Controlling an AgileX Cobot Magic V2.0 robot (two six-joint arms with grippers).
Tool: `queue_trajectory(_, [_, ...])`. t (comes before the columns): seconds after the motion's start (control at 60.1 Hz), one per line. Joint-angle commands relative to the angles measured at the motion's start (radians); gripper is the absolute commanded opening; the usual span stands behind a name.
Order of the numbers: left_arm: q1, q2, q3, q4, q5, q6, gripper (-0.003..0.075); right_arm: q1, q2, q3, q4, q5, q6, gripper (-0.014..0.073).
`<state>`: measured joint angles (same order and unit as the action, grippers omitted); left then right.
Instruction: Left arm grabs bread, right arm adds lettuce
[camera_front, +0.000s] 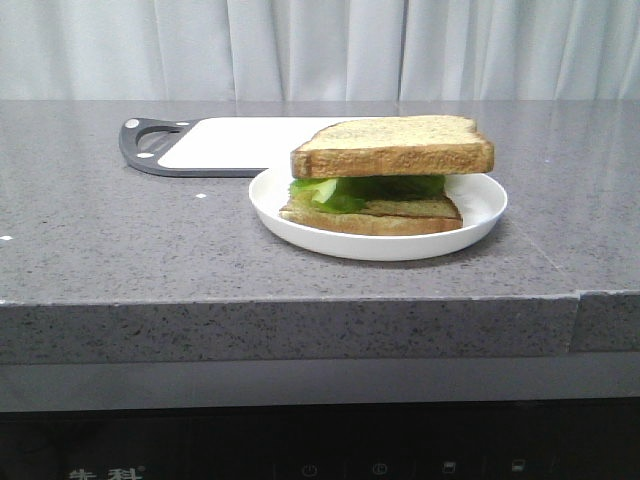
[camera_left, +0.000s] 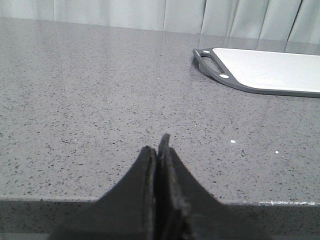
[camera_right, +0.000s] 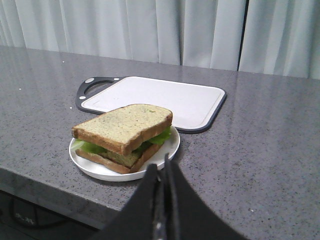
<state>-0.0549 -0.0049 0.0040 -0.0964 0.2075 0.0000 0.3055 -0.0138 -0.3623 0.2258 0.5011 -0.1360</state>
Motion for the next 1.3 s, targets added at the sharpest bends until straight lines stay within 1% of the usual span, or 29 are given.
queue_trajectory(0.0, [0.001,-0.02,0.007,-0.011,-0.09,-0.007,-0.0021,-0.005,-0.006,-0.024,-0.007,-0.078,-0.002,-0.006])
queue_trajectory(0.15, [0.001,-0.02,0.007,-0.011,-0.09,-0.007,-0.002,-0.005,-0.006,-0.021,-0.015,-0.087,-0.009,-0.006])
queue_trajectory(0.249, [0.001,-0.02,0.007,-0.011,-0.09,-0.007,-0.002,-0.007,-0.006,0.035,-0.026,-0.164,-0.007,-0.006])
queue_trajectory(0.316, [0.001,-0.02,0.007,-0.011,-0.09,-0.007,-0.0021,-0.031,-0.007,0.094,-0.057,-0.22,0.014,-0.006])
queue_trajectory(0.449, [0.001,-0.018,0.007,-0.011,-0.09,-0.007,-0.0021,-0.126,-0.016,0.197,-0.099,-0.315,0.106,-0.006])
queue_trajectory(0.615, [0.001,-0.018,0.007,-0.011,-0.09,-0.007,-0.0021,-0.256,-0.016,0.268,-0.17,-0.325,0.232,-0.006])
queue_trajectory(0.698, [0.001,-0.018,0.007,-0.011,-0.09,-0.007,-0.0021,-0.29,-0.016,0.317,-0.196,-0.367,0.251,-0.006])
queue_trajectory(0.815, [0.001,-0.018,0.007,-0.011,-0.09,-0.007,-0.0021,-0.295,-0.016,0.387,-0.196,-0.452,0.251,-0.006])
queue_trajectory(0.881, [0.001,-0.018,0.007,-0.011,-0.09,-0.007,-0.0021,-0.295,-0.016,0.387,-0.196,-0.421,0.251,-0.006])
queue_trajectory(1.28, [0.001,-0.018,0.007,-0.011,-0.09,-0.007,-0.0021,-0.295,-0.016,0.387,-0.196,-0.399,0.251,-0.006])
